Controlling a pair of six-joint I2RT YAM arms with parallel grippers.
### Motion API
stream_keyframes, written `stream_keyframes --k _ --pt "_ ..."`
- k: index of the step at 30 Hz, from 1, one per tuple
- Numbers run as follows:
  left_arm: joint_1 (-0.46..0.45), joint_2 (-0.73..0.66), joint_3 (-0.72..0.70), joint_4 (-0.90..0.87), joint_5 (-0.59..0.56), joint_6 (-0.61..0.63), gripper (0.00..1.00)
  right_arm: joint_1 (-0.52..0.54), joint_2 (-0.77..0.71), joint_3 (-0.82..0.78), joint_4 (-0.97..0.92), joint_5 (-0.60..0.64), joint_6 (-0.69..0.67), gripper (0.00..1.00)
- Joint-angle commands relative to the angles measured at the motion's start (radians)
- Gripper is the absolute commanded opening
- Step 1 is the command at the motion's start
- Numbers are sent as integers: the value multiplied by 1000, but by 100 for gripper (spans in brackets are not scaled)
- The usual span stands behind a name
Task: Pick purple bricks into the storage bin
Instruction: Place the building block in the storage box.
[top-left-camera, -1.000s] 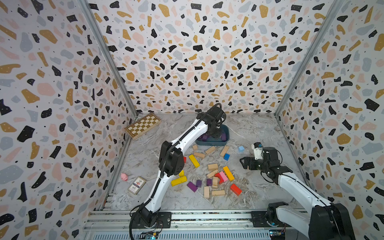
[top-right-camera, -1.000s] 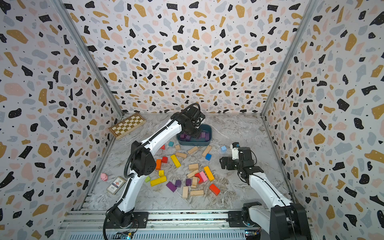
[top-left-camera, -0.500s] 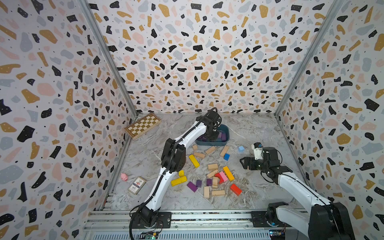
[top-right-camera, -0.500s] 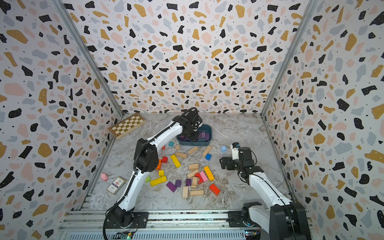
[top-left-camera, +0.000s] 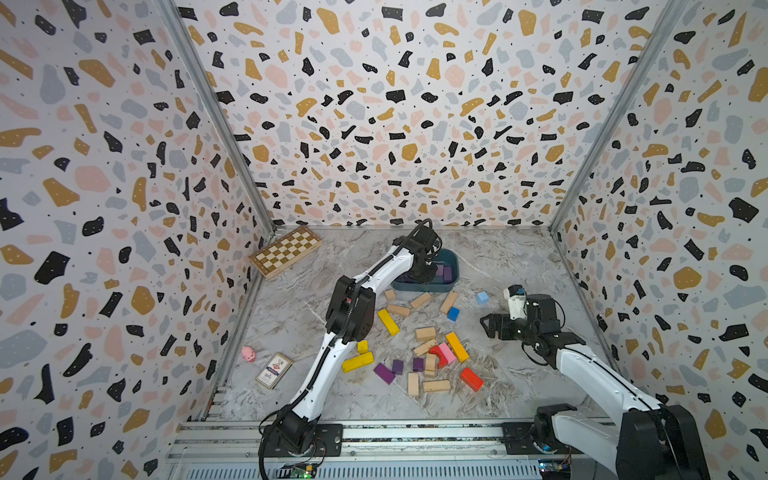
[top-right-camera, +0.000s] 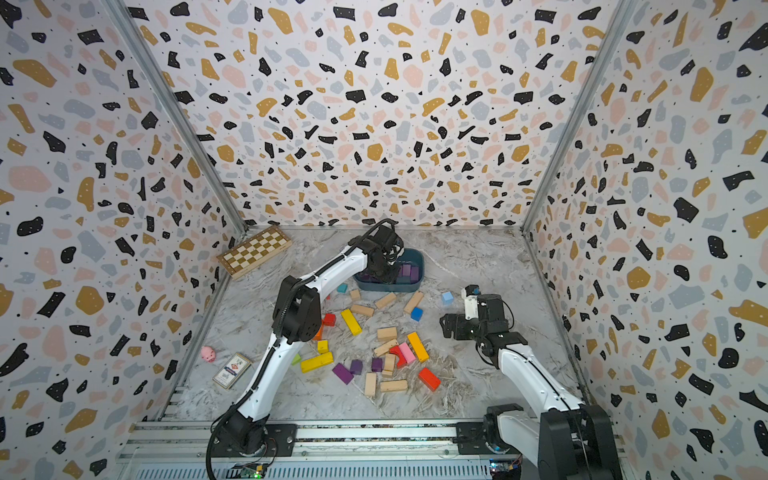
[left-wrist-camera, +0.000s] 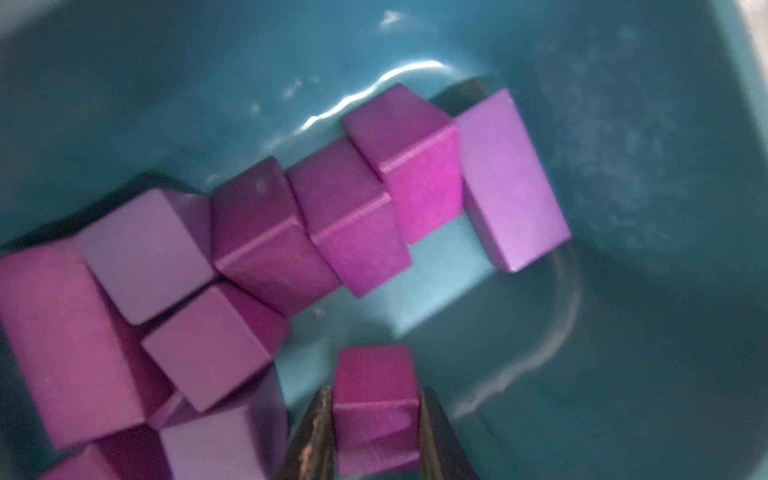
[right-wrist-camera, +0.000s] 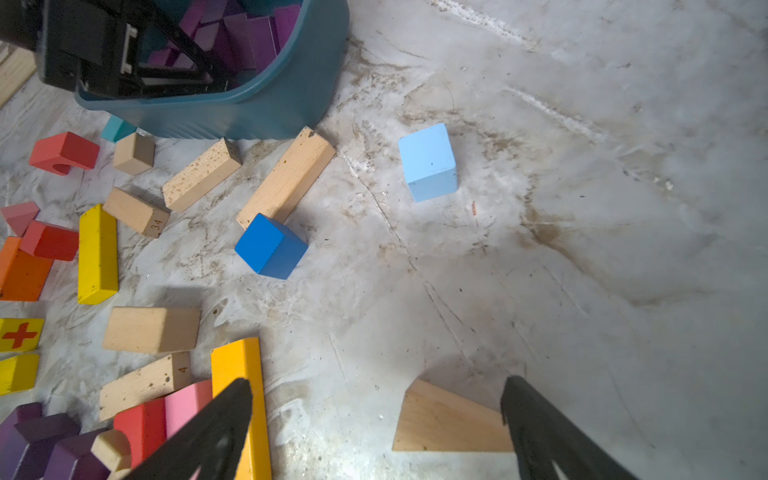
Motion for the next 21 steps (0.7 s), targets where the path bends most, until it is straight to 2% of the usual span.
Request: stream_keyframes --k 1,10,13,15,21 --pt "7 5 -2 17 -3 -18 17 -4 -1 2 3 -8 -1 95" --pt "28 1 -6 55 -9 -17 18 -9 -20 -1 13 -3 -3 96" --pt "31 2 -8 55 -5 -19 21 -9 -19 0 11 -1 -3 96" --pt "31 -1 -12 59 -3 -19 27 -10 -18 0 9 -1 -4 96" --pt "31 -38 -47 83 -12 -16 56 -10 -32 -3 5 4 -3 98"
